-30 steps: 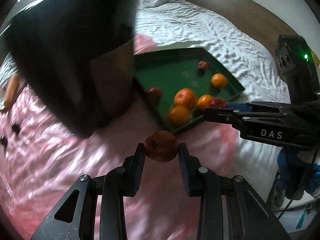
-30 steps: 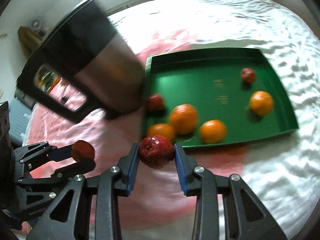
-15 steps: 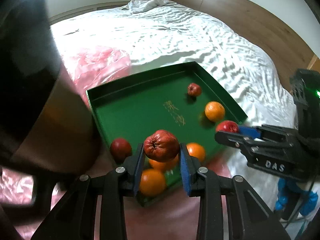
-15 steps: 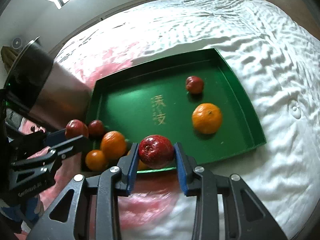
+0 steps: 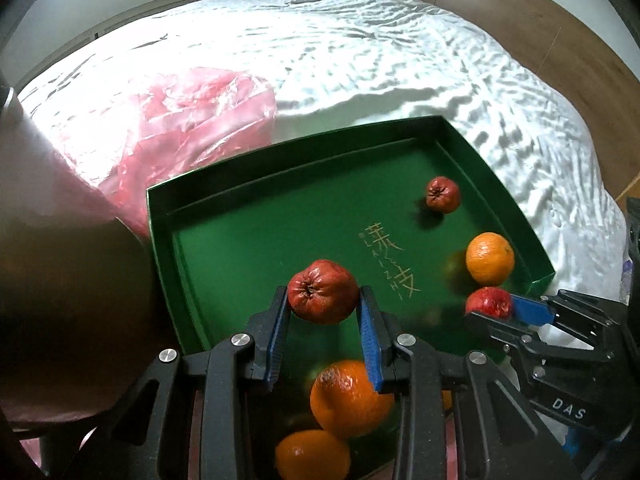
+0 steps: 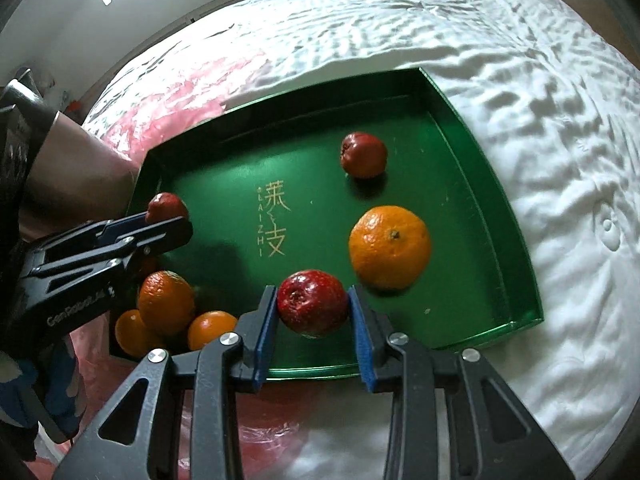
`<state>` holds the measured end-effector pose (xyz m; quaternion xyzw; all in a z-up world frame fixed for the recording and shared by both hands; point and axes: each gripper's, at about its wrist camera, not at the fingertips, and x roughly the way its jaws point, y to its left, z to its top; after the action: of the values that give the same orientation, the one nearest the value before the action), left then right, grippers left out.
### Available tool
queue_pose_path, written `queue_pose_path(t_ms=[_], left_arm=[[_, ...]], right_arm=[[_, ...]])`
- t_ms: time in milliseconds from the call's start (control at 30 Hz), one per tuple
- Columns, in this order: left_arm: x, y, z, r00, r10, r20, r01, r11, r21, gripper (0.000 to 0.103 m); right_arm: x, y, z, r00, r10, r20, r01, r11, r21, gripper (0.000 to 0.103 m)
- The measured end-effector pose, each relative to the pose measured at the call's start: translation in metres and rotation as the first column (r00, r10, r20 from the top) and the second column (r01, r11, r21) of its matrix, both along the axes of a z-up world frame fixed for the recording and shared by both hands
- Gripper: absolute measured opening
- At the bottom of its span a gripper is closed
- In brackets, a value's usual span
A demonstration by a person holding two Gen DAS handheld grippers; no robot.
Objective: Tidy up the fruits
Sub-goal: 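Carry both held red apples toward the green tray, then open the right gripper over the tray while the left gripper releases its apple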
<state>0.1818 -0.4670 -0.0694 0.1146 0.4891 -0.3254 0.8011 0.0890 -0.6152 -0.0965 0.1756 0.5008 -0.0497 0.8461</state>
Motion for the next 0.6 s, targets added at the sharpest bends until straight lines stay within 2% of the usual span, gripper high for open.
queue_pose_path(t_ms=[600], left_arm=[[0.003,-0.005,-0.021,1.0,0.016,-0.019,-0.015,0.997,0.069,0.029]], right_arm=[[0.001,0.003,-0.01,0.999,0.022,-0.029,-0.023,1.0,-0.02,0.061]])
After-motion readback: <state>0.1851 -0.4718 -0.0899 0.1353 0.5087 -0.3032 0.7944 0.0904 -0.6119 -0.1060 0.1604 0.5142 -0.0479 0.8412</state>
